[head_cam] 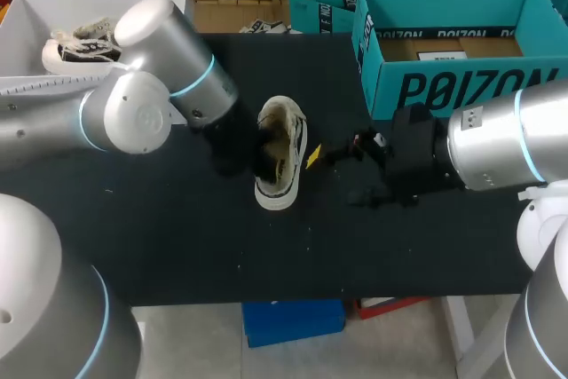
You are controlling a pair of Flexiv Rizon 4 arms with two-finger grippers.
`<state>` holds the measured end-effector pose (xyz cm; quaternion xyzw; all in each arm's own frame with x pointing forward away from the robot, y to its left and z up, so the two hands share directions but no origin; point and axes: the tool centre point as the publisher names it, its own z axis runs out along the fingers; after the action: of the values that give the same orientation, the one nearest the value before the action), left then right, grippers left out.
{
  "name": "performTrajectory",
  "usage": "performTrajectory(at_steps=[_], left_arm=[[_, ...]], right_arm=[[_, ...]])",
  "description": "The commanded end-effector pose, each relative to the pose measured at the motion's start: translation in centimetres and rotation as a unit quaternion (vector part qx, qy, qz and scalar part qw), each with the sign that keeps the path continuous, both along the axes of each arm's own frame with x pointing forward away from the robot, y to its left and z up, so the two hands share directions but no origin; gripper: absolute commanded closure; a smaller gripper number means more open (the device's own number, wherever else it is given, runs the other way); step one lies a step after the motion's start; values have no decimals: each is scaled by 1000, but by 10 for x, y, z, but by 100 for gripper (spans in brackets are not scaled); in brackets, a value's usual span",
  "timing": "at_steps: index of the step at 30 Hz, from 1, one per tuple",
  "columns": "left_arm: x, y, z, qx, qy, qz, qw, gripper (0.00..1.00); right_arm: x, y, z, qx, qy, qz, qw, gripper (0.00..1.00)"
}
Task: Take the shoe out of the shoebox, open the shoe tongue, remove and reinsert the insole, then place the shoe into the shoebox
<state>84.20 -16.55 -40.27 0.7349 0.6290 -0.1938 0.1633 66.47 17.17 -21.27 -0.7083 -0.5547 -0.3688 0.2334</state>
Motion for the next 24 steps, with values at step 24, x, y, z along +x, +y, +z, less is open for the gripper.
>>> performTrajectory(at_steps=[24], left_arm=[[12, 55, 92, -27, -55, 26, 998, 75]], right_arm=[[0, 0, 1, 0, 0, 0, 1000, 0]])
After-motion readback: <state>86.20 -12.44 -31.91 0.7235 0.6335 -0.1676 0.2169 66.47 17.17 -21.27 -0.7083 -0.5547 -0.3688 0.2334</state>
